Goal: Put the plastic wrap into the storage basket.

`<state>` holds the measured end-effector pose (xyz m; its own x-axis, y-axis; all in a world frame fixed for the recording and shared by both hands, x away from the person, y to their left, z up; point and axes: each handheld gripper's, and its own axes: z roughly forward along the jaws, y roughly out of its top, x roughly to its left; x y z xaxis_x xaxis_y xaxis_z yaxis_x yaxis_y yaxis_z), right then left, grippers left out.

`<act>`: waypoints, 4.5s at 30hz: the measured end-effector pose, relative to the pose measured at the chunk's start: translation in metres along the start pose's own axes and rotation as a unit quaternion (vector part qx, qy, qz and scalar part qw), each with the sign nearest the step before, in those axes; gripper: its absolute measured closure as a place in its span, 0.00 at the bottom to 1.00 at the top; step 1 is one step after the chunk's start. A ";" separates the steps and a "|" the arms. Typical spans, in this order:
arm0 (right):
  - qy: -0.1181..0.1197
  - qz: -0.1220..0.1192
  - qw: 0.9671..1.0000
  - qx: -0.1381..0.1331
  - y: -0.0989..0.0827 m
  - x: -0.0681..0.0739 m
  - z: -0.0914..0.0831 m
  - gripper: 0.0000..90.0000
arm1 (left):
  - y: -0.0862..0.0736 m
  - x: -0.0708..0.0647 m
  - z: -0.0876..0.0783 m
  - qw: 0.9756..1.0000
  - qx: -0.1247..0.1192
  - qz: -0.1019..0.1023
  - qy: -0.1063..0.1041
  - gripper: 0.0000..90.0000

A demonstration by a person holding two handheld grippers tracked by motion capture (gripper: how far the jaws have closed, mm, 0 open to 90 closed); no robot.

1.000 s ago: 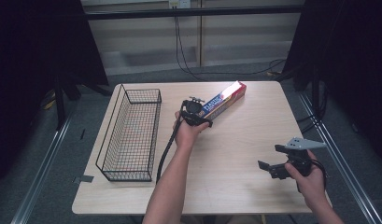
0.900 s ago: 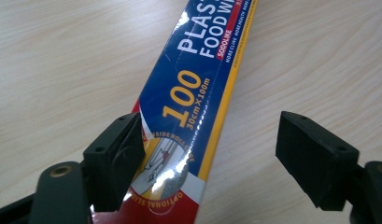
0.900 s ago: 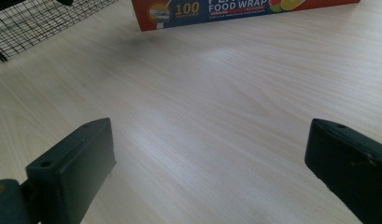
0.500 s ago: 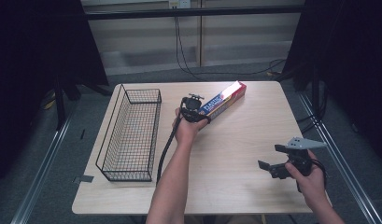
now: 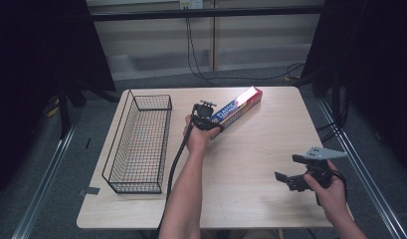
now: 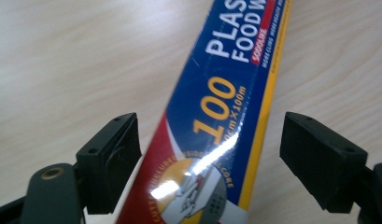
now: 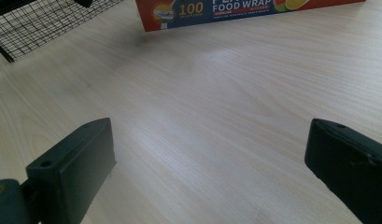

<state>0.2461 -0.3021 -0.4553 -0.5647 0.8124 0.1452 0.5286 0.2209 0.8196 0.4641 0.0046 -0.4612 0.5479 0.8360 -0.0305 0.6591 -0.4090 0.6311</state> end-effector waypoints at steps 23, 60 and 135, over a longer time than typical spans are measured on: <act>0.005 0.007 1.000 -0.002 -0.001 -0.001 -0.001 0.01 | 0.000 0.006 0.001 1.000 0.009 -0.003 -0.012 0.30; 0.013 0.010 1.000 -0.002 -0.001 0.003 0.002 0.02 | -0.040 -0.007 -0.051 0.994 0.090 -0.008 -0.056 0.45; 0.019 0.012 1.000 -0.007 0.001 0.001 0.001 0.02 | -0.019 -0.017 -0.018 0.987 0.155 0.011 -0.027 0.41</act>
<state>0.2463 -0.3003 -0.4550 -0.5760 0.7960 0.1861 0.5335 0.1936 0.8234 0.4326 0.0046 -0.4583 0.5854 0.8081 -0.0650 0.7678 -0.5269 0.3646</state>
